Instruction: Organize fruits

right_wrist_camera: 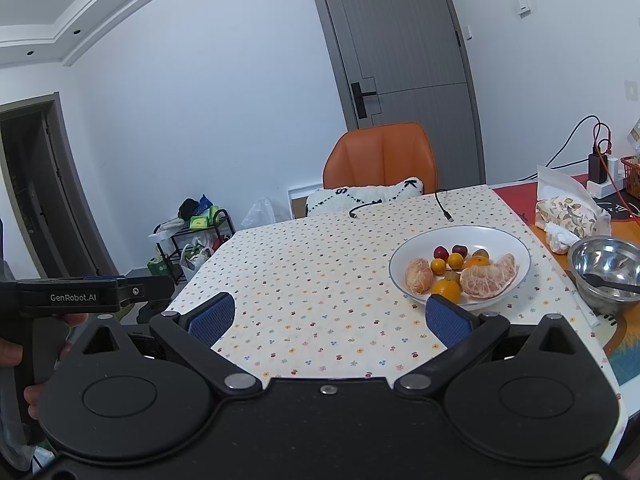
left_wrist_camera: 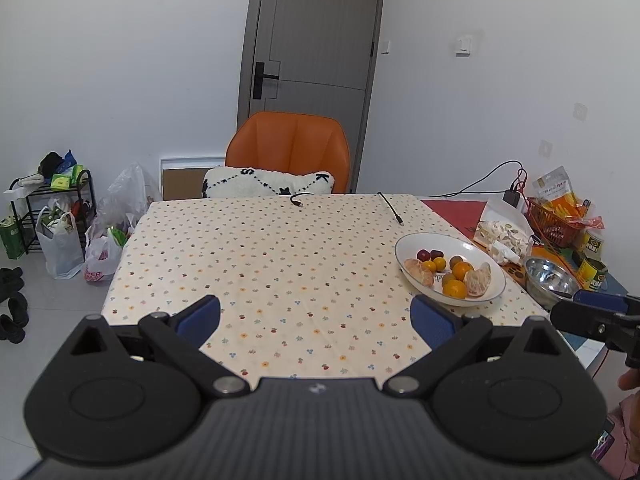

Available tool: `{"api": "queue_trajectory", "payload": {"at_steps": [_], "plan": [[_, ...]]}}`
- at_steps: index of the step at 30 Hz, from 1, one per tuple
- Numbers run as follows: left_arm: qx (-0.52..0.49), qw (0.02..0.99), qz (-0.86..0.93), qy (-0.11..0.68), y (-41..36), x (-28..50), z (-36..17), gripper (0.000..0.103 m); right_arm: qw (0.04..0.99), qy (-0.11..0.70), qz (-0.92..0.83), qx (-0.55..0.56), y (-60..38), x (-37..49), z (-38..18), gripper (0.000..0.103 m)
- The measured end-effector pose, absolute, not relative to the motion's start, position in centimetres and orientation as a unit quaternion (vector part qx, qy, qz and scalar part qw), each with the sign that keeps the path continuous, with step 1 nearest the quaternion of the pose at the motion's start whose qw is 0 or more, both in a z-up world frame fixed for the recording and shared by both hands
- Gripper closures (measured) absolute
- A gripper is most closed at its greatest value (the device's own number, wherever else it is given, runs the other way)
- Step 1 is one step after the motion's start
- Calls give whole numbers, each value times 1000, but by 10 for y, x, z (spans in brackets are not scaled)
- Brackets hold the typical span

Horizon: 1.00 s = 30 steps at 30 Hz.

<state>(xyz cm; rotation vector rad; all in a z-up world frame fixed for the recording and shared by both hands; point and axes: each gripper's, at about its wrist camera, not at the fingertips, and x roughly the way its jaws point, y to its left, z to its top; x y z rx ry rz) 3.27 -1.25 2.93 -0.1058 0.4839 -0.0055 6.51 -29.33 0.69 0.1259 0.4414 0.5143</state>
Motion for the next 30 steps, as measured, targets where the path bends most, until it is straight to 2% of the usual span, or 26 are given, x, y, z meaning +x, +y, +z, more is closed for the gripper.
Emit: {"api": "queue_trajectory", "payload": {"at_steps": [30], "plan": [[-45,968,-15,245,-21,38,24,3,941,227,241,69,-300,70,-2,0]]}}
